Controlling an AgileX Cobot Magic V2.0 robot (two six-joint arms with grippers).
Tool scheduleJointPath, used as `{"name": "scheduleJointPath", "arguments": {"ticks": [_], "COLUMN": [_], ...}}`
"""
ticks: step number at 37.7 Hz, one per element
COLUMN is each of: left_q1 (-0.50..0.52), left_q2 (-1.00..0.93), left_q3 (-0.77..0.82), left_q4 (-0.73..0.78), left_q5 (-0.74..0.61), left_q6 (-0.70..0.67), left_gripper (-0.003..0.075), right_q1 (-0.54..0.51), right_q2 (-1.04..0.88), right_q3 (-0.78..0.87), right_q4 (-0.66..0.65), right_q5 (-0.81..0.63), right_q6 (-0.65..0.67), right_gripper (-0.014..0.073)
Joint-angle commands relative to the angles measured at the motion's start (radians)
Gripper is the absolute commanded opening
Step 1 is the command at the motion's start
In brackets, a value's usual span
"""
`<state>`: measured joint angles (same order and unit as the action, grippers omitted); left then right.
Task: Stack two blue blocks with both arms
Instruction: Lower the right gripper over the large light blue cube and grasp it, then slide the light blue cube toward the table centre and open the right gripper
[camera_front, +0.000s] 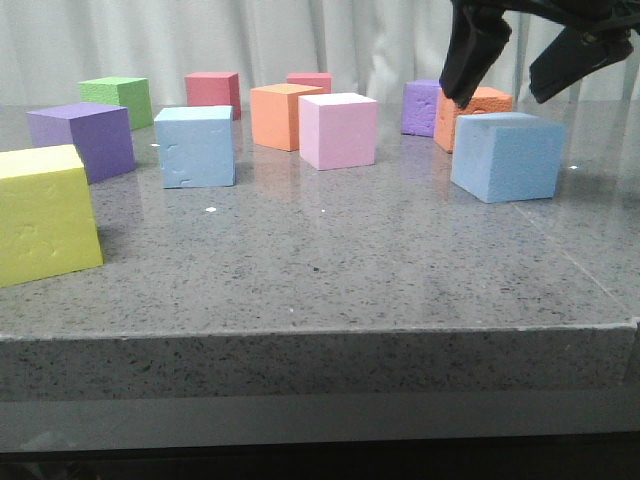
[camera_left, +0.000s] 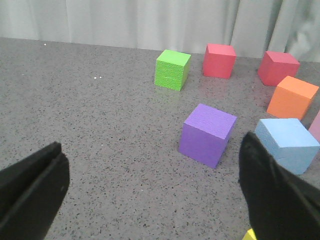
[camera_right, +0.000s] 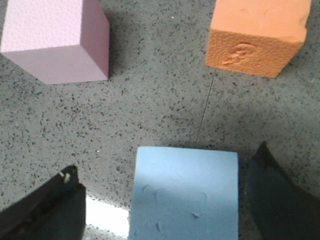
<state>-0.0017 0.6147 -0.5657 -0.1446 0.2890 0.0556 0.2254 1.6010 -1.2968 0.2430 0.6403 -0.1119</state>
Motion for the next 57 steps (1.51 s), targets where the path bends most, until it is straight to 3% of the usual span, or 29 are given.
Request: {"name": "scheduleJointPath", "arguments": {"ticks": [1,12,15,20,24,30,39,46,53,57], "left_q1": [0.001,0.001,0.001,0.001,0.001,0.001,0.001,0.001,0.001,0.001], "left_q2": [0.005,0.005,0.005,0.005,0.005,0.005,0.005,0.005,0.005,0.005], "left_q3": [-0.039,-0.039,-0.039,-0.039,-0.039,-0.039,-0.039,-0.039,-0.039,-0.039], "left_q4": [-0.011,-0.011,-0.011,-0.011,-0.011,-0.011,-0.011,-0.011,-0.011,-0.011], "left_q5": [-0.074,-0.074,-0.074,-0.074,-0.074,-0.074,-0.074,-0.074,-0.074,-0.074], "left_q6": [-0.005,-0.005,-0.005,-0.005,-0.005,-0.005,-0.005,-0.005,-0.005,-0.005], "left_gripper": [0.067,0.0669,0.0669,0.0669,0.0669,0.0669,0.0669,0.0669,0.0669,0.0669], "right_q1": [-0.007,-0.007,-0.007,-0.007,-0.007,0.05,0.287,0.367,0.394,0.394], "right_q2": [-0.023,0.031,0.032,0.01,-0.028,-0.088,-0.068,-0.006,0.034,0.029], "right_q3": [-0.036,-0.035,-0.035,-0.037,-0.037,-0.037,-0.036,-0.036,-0.036,-0.036], "right_q4": [0.007,-0.038,-0.038,-0.038,-0.038,-0.022,0.032,0.032,0.033,0.033], "right_q5": [-0.042,-0.002,0.011,0.011,0.003,0.02,-0.011,-0.02,-0.015,-0.009], "right_q6": [-0.001,-0.001,-0.001,-0.004,-0.005,-0.005,-0.005,-0.005,-0.005,-0.005], "right_gripper": [0.0646,0.0635,0.0541,0.0307,0.0258,0.0258,0.0258,0.0268,0.0418,0.0588]}}
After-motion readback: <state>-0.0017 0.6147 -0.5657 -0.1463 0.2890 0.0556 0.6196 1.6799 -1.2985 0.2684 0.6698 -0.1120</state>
